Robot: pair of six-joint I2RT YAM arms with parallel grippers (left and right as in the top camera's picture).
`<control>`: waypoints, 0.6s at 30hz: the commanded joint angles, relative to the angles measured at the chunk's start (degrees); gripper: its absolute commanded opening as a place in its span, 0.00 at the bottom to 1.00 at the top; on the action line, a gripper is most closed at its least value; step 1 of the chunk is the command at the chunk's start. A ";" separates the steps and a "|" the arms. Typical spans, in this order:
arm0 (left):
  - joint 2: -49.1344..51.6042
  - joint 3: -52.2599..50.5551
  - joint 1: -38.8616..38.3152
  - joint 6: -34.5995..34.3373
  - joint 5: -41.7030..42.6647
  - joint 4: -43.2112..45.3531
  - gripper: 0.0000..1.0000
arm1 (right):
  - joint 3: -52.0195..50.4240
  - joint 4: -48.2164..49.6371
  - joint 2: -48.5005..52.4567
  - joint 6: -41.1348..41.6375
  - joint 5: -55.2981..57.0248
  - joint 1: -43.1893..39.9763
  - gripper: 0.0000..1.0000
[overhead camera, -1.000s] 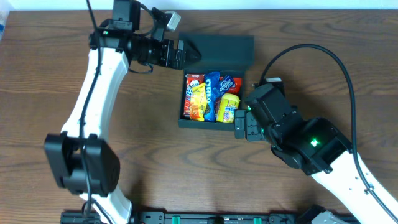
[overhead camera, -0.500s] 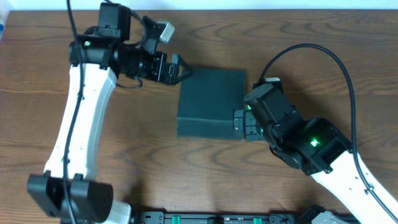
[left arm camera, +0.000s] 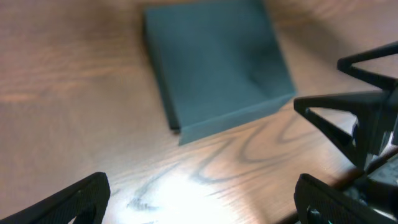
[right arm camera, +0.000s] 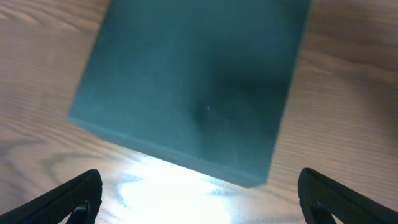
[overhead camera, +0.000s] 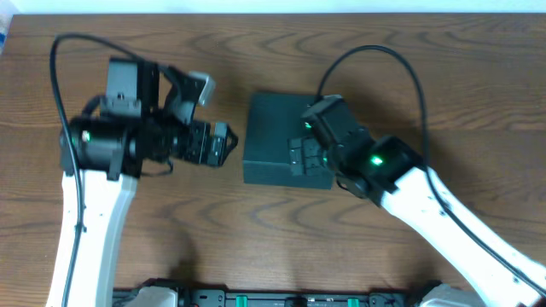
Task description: Pack container
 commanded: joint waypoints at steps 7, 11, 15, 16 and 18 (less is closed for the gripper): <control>-12.83 -23.06 -0.28 -10.78 -5.18 6.05 0.96 | -0.17 4.46 6.08 -1.70 3.43 -1.18 0.99; -16.33 -28.98 -0.31 -11.13 -4.48 6.08 0.96 | -0.17 3.89 6.80 -1.70 4.57 -2.84 0.99; -18.75 -32.37 -0.31 -11.37 -4.09 6.05 0.96 | -0.17 3.72 7.17 -1.70 4.57 -4.83 0.99; -19.17 -32.89 -0.31 -11.37 -4.09 6.08 0.96 | -0.17 3.69 7.19 -1.70 4.55 -5.31 0.99; -19.69 -33.59 -0.37 -11.34 -4.46 6.14 0.96 | -0.24 3.69 7.34 -1.70 4.55 -5.81 0.99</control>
